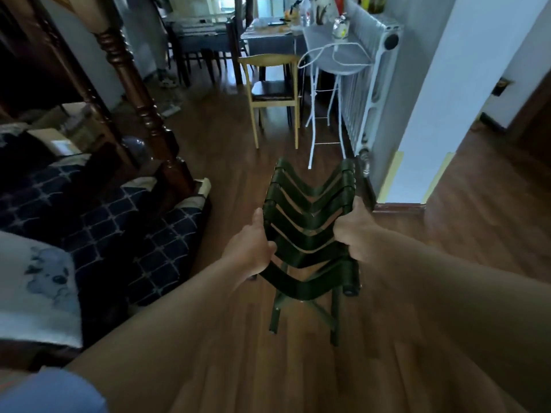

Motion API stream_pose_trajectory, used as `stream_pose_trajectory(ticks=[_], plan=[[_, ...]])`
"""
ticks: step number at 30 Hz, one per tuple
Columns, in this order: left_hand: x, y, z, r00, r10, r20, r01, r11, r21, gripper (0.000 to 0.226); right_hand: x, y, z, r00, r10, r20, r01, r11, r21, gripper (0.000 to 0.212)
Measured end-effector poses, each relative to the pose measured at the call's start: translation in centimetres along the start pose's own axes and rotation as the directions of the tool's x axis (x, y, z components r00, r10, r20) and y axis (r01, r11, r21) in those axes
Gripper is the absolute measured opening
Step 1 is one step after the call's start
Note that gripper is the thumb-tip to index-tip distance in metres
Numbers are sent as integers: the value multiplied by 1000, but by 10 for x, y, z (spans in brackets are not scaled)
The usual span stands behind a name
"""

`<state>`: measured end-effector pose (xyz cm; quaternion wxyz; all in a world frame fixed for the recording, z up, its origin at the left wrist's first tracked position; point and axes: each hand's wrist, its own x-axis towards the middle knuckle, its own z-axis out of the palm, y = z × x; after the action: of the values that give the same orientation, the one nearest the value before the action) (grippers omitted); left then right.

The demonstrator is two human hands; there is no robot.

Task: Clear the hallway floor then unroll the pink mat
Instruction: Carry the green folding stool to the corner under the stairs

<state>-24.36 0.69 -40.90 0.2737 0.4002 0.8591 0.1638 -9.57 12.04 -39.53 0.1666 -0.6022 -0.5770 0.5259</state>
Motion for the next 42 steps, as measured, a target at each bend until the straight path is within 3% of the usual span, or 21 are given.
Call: stream_pose_trajectory(ticks=[8, 15, 24, 28, 32, 38, 42], plan=[[-83, -61, -58, 996, -82, -32, 82, 997, -4, 76, -76, -33, 55, 998, -17, 62, 22, 997, -70, 48], [-158, -83, -88, 984, -128, -122, 126, 992, -23, 75, -137, -54, 75, 978, -56, 202, 84, 988, -133, 60], [-267, -95, -99, 937, -266, -228, 251, 964, -91, 77, -222, -72, 76, 894, -124, 430, 266, 921, -286, 61], [-315, -104, -99, 888, -361, -283, 335, 932, -138, 72, -263, -77, 84, 836, -146, 529, 384, 844, -374, 67], [-363, -118, -103, 838, -438, -324, 394, 898, -193, 68, -309, -77, 102, 712, -233, 663, 563, 753, -340, 64], [-431, -151, -111, 731, -546, -410, 499, 837, -224, 53, -376, -77, 145, 662, -226, 715, 564, 779, -276, 52], [-480, -181, -111, 643, -641, -419, 577, 766, -285, 59, -420, -66, 184, 572, -223, 789, 628, 738, -247, 67]])
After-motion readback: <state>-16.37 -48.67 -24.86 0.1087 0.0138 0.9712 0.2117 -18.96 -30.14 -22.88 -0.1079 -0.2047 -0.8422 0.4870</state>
